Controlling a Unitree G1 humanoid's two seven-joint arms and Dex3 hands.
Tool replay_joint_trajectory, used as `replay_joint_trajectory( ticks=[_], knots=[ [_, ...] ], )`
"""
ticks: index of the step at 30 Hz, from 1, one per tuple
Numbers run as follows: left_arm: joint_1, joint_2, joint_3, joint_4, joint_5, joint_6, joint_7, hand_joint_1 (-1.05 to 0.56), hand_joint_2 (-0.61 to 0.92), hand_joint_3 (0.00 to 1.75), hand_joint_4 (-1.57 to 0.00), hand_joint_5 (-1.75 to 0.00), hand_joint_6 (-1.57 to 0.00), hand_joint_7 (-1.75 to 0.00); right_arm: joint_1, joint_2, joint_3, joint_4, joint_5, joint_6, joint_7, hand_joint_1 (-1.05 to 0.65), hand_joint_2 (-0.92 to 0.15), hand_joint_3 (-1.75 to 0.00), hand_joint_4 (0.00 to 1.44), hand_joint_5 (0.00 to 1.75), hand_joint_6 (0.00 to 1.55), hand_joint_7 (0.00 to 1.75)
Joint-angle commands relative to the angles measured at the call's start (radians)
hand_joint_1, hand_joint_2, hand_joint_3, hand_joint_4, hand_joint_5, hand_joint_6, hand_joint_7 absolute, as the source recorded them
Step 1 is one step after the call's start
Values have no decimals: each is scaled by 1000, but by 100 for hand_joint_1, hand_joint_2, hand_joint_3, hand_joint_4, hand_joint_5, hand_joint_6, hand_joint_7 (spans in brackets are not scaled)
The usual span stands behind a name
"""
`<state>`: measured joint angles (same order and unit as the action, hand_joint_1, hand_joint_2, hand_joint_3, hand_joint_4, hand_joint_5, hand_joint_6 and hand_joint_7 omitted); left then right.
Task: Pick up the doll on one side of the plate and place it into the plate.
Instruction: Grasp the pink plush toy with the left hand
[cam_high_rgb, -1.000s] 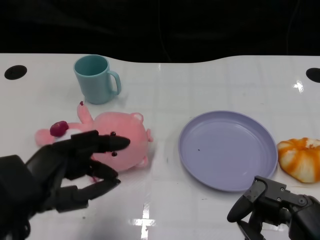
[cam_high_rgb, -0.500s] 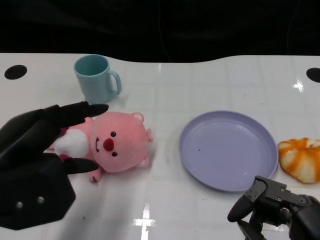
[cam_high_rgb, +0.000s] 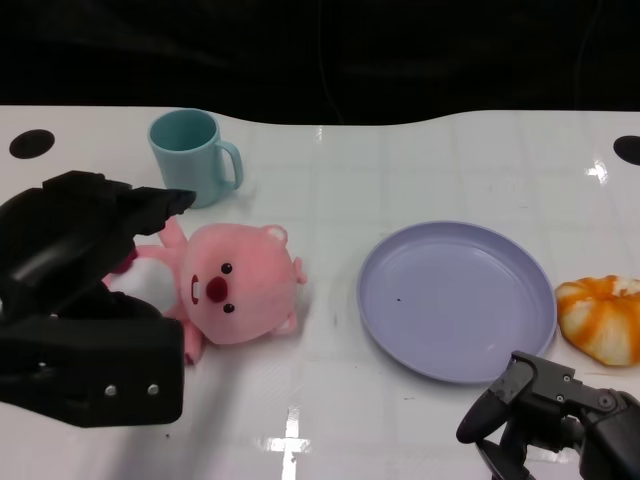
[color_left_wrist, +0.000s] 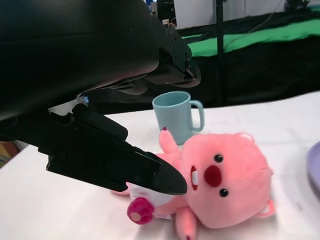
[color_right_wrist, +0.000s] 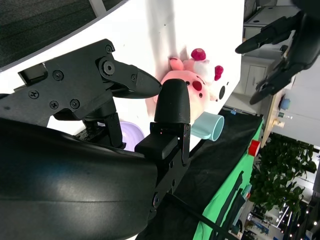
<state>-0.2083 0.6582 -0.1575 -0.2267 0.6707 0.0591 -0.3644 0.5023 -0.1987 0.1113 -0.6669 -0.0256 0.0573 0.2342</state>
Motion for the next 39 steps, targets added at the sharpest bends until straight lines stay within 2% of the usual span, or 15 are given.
replay_joint_trajectory(
  ticks=[1,20,27,30,39],
  knots=[
    [-60,10,-39,79,47,-6,-18,-69,92,2,-7,-28,-25,0,1,-11,-11,-2,8,-3,2,-23,-74,-73,63,165,56,132],
    [-322,-100,-245,576,186,-58,59,-72,92,3,-4,-28,-24,0,14,-10,-1,-24,-4,5,-1,-24,-74,-74,64,165,57,132],
    [-437,-187,-330,862,198,-65,81,-71,92,6,-5,-25,-23,-1,20,-11,1,-34,-2,10,0,-23,-74,-75,63,165,57,132],
    [-479,-227,-366,983,202,-66,102,-70,92,7,-10,-18,-24,-1,28,-10,3,-44,-4,11,-1,-23,-73,-75,63,165,57,133],
    [-562,-323,-440,1244,181,-83,164,-65,92,4,-19,-9,-30,-1,44,-12,1,-64,0,14,1,-24,-74,-75,63,166,56,133]
  ],
)
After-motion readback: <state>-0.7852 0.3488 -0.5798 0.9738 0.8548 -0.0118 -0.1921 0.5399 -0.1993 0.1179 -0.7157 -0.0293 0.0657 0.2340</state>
